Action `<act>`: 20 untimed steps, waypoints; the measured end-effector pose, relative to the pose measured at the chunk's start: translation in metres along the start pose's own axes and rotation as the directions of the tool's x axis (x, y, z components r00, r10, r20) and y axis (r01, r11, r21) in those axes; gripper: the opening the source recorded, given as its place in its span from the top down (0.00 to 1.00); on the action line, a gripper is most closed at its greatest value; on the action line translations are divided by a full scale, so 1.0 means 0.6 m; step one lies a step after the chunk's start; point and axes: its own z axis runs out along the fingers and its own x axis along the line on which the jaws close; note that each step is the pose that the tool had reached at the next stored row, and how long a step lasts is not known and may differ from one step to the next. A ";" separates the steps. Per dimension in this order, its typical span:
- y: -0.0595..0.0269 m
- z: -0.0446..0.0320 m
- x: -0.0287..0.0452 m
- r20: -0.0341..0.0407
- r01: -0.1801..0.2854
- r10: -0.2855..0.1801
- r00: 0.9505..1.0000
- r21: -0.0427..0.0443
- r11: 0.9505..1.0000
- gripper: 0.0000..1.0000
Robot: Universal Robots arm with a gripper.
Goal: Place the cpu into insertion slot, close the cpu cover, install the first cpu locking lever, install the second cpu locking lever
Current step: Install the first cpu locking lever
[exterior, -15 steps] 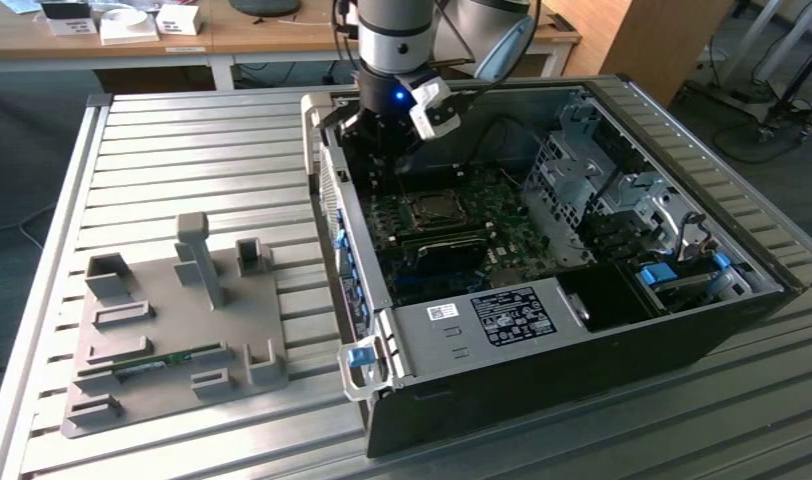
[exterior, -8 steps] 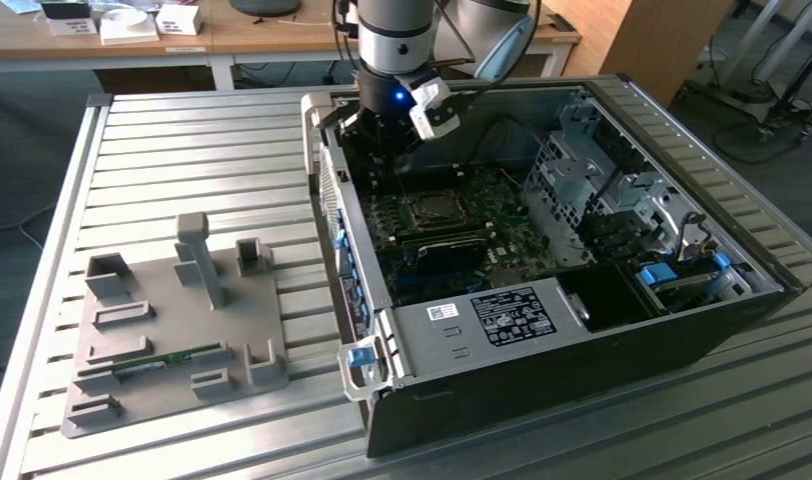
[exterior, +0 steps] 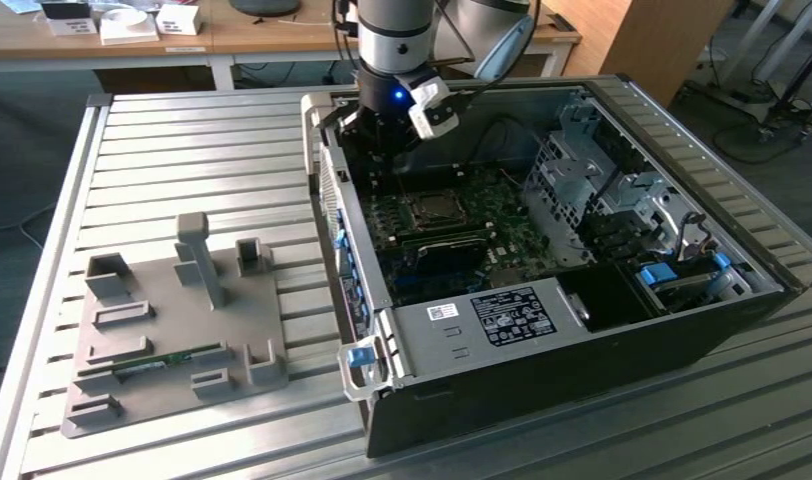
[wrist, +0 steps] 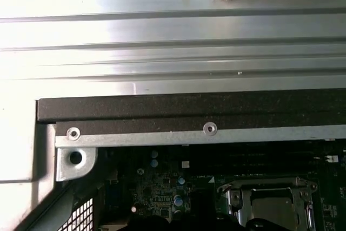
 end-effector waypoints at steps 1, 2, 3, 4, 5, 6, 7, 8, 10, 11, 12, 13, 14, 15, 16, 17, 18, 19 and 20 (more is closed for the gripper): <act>0.000 0.000 0.000 0.000 0.000 0.000 1.000 -0.003 1.000 0.89; 0.000 0.000 -0.001 0.000 0.000 0.000 1.000 -0.006 1.000 0.89; 0.001 0.000 -0.001 0.000 -0.001 0.001 1.000 -0.009 1.000 0.89; 0.001 0.000 -0.001 0.000 -0.001 0.001 1.000 -0.012 1.000 0.89; 0.001 0.000 -0.002 -0.001 -0.001 0.001 1.000 -0.014 1.000 0.89; 0.001 0.000 -0.003 -0.001 -0.001 0.001 1.000 -0.017 1.000 0.89; 0.001 0.001 -0.004 -0.001 -0.001 0.001 1.000 -0.019 1.000 0.89; 0.001 0.001 -0.005 -0.001 -0.001 0.001 1.000 -0.020 1.000 0.89; 0.001 0.001 -0.009 -0.001 -0.002 0.002 1.000 -0.021 1.000 0.89; 0.001 0.001 -0.012 -0.001 -0.002 0.002 1.000 -0.021 1.000 0.89; 0.001 0.001 -0.016 -0.002 -0.002 0.002 1.000 -0.021 1.000 0.89; 0.001 0.002 -0.021 -0.002 -0.002 0.002 1.000 -0.021 1.000 0.89; 0.002 0.002 -0.025 -0.002 -0.002 0.002 1.000 -0.021 1.000 0.89; 0.002 0.002 -0.029 -0.002 -0.002 0.002 1.000 -0.021 1.000 0.89; 0.002 0.003 -0.034 -0.003 -0.002 0.002 1.000 -0.021 1.000 0.89; 0.002 0.003 -0.038 -0.003 -0.002 0.002 1.000 -0.021 1.000 0.89; 0.002 0.003 -0.042 -0.003 -0.002 0.002 1.000 -0.021 1.000 0.89; 0.002 0.003 -0.046 -0.003 -0.002 0.002 1.000 -0.021 1.000 0.89; 0.003 0.004 -0.050 -0.003 -0.002 0.002 1.000 -0.021 1.000 0.89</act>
